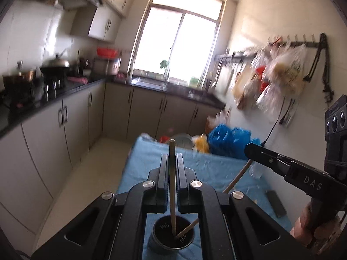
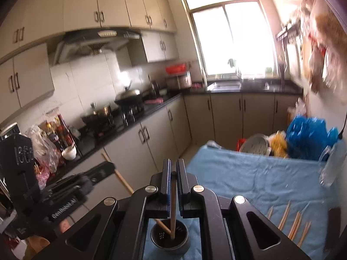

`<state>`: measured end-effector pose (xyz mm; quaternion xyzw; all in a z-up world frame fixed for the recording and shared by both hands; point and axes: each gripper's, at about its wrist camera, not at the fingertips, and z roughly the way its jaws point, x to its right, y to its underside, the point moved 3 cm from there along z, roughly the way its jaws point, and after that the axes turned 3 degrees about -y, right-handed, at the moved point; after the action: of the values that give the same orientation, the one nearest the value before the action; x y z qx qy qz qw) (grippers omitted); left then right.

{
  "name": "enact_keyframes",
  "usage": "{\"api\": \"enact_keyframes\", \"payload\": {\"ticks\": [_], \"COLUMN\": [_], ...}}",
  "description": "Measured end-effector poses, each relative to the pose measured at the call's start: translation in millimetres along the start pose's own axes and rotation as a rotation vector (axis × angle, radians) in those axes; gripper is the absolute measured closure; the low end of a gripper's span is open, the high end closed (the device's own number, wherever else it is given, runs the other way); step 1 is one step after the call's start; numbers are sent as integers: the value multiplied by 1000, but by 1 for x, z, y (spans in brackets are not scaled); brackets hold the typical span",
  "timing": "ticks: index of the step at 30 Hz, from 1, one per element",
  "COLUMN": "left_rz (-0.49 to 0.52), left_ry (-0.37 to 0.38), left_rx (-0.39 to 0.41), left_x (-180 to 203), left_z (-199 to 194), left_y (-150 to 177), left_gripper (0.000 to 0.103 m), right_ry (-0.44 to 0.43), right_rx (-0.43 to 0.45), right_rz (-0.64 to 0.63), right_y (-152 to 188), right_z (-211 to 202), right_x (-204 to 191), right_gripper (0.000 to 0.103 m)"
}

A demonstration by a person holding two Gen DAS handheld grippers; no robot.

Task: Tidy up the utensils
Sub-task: 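Lower both chopsticks into the black holder and open both tools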

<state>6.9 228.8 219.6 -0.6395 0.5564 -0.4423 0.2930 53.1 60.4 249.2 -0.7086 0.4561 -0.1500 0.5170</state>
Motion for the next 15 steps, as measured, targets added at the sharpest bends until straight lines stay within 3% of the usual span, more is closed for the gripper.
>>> {"api": "enact_keyframes", "payload": {"ticks": [7, 11, 13, 15], "left_rz": [-4, 0, -3, -10], "left_ry": [-34, -39, -36, -33], "left_rx": [-98, -106, -107, -105], "left_x": [-9, -14, -15, -18], "left_z": [33, 33, 31, 27], "left_y": [20, 21, 21, 22], "left_gripper": [98, 98, 95, 80], "right_ry": [37, 50, 46, 44], "right_rx": [-112, -130, -133, -130], "right_rz": [28, 52, 64, 79], "right_y": [28, 30, 29, 30], "right_z": [48, 62, 66, 68], "right_x": [26, 37, 39, 42], "right_gripper": [98, 97, 97, 97]}}
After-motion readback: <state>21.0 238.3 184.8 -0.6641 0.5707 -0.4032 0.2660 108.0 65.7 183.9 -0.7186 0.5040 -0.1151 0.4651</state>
